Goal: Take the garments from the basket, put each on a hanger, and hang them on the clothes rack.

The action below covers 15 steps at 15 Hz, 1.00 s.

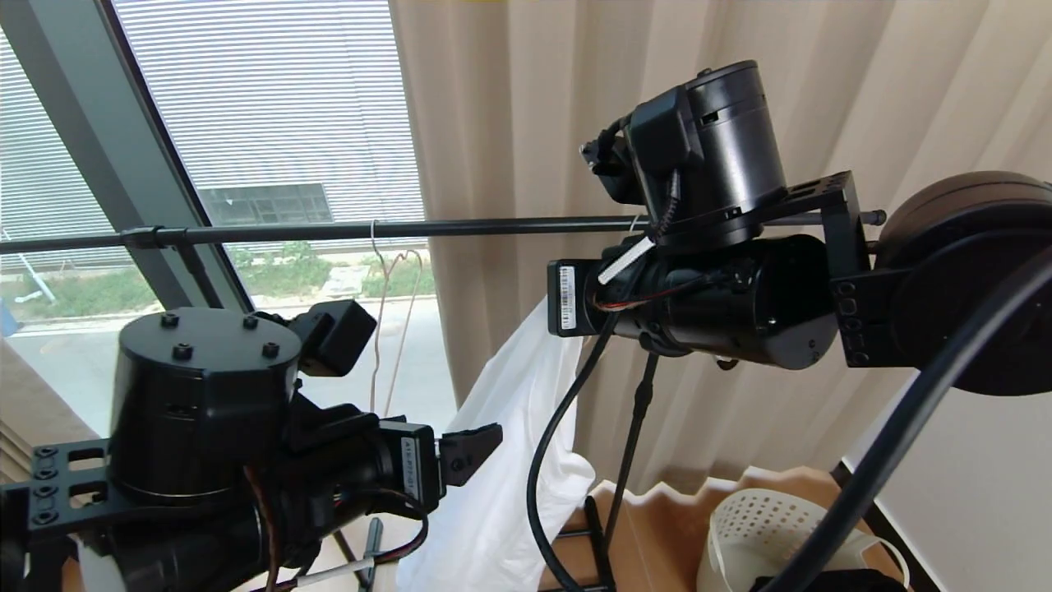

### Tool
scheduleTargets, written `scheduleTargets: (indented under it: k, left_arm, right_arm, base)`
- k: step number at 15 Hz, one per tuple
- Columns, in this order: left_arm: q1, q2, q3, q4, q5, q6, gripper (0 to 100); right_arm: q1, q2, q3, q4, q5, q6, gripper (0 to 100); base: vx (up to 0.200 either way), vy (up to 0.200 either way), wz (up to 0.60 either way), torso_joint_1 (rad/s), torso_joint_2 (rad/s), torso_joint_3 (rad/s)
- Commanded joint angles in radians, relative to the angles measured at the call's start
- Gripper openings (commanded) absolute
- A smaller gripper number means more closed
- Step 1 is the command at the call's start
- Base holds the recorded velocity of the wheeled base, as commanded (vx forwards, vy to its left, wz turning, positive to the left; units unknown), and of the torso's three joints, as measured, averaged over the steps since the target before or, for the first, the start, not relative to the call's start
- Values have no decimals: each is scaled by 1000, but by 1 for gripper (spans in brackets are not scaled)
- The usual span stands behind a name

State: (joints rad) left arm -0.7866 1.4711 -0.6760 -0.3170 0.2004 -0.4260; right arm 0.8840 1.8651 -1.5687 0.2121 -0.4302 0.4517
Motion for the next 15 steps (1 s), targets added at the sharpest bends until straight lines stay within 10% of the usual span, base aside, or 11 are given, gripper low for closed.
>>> scheduleTargets:
  k: [1,15]
  left_arm:
    - [-31,84,-11,-28,7,0,100]
    - [-69,359,-198,-103,237,4,100]
  right_arm:
    - [18,37,-7,-10,-18,1,0]
    - [49,-55,98,-11,-127,22,0]
  base:
    - [0,0,0,0,0,0]
    - [0,0,0,0,0,0]
